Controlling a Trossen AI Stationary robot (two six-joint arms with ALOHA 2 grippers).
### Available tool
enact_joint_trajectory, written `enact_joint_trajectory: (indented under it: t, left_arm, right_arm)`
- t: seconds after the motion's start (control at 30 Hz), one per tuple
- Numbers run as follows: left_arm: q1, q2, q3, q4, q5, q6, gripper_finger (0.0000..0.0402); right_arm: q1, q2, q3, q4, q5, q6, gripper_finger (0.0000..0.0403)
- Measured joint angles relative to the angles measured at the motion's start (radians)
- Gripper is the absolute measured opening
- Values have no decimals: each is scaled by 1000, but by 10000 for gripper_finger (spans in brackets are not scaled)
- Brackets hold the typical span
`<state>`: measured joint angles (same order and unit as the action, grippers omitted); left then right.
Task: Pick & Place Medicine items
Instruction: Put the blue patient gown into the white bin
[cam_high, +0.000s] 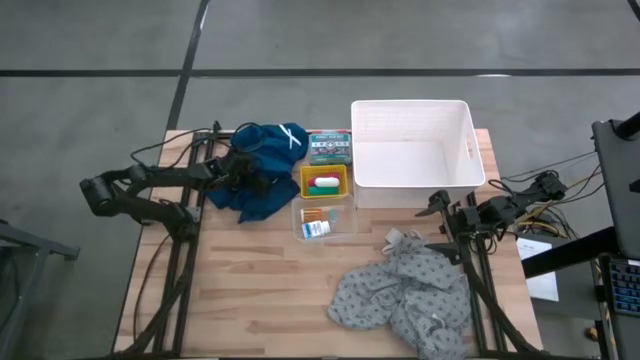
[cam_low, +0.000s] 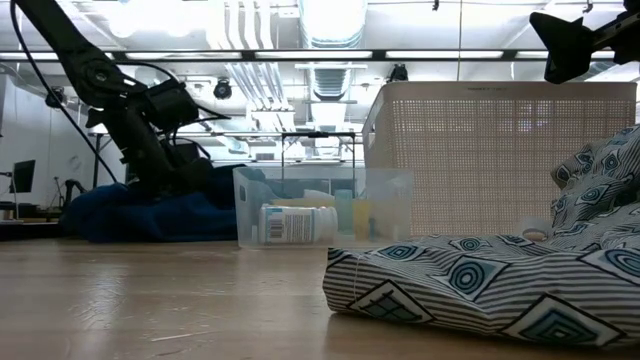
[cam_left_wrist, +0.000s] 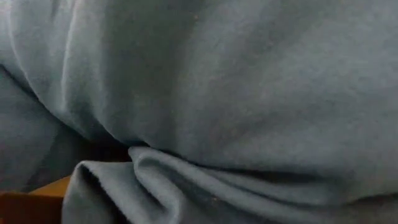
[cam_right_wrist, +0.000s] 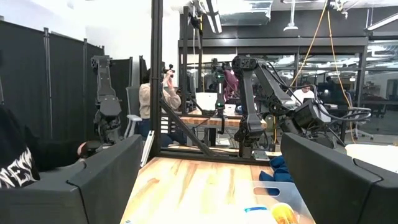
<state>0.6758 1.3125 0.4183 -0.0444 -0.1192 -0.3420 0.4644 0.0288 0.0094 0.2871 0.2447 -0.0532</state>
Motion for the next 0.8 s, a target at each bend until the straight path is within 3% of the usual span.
enact_joint_trajectory:
  t: [0.8]
  left_arm:
    - [0,20,0,16,-1,-25,397]
  right_arm:
    - [0,0,0,0,0,0,380]
